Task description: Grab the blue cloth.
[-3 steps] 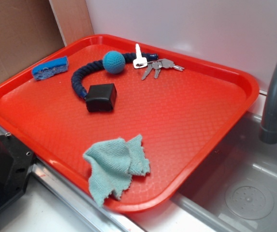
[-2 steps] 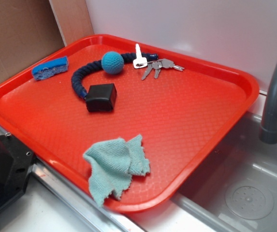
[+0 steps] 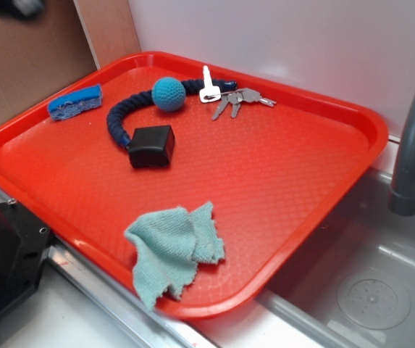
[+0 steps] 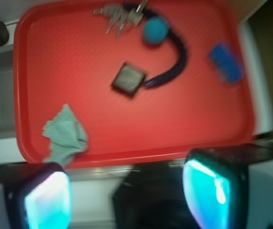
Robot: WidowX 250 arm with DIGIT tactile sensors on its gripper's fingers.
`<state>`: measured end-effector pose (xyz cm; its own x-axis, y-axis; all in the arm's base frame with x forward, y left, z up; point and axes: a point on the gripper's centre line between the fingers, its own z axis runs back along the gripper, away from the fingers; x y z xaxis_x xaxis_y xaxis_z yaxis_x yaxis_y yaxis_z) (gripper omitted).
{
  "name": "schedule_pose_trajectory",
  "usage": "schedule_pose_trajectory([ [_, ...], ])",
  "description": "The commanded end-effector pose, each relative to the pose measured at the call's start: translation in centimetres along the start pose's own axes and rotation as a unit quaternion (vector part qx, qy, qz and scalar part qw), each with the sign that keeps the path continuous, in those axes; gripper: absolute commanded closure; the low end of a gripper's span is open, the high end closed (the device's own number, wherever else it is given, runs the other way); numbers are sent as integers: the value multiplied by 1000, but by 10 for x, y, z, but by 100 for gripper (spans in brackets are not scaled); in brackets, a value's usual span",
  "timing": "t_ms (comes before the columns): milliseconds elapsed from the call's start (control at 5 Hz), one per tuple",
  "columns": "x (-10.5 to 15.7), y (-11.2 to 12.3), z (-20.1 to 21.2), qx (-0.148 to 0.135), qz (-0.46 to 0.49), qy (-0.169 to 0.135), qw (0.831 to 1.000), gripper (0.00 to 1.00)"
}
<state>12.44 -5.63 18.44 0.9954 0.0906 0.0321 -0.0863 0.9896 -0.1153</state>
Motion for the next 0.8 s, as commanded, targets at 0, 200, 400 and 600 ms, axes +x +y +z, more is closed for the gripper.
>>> schedule_pose_trajectory([
  [0,-23,-57,-88,-3,-10,27,1000,0],
  [200,-20,-57,-111,8,-23,18,1000,0],
  [400,-20,-57,-111,8,-23,18,1000,0],
  [600,-20,-57,-111,8,-23,18,1000,0],
])
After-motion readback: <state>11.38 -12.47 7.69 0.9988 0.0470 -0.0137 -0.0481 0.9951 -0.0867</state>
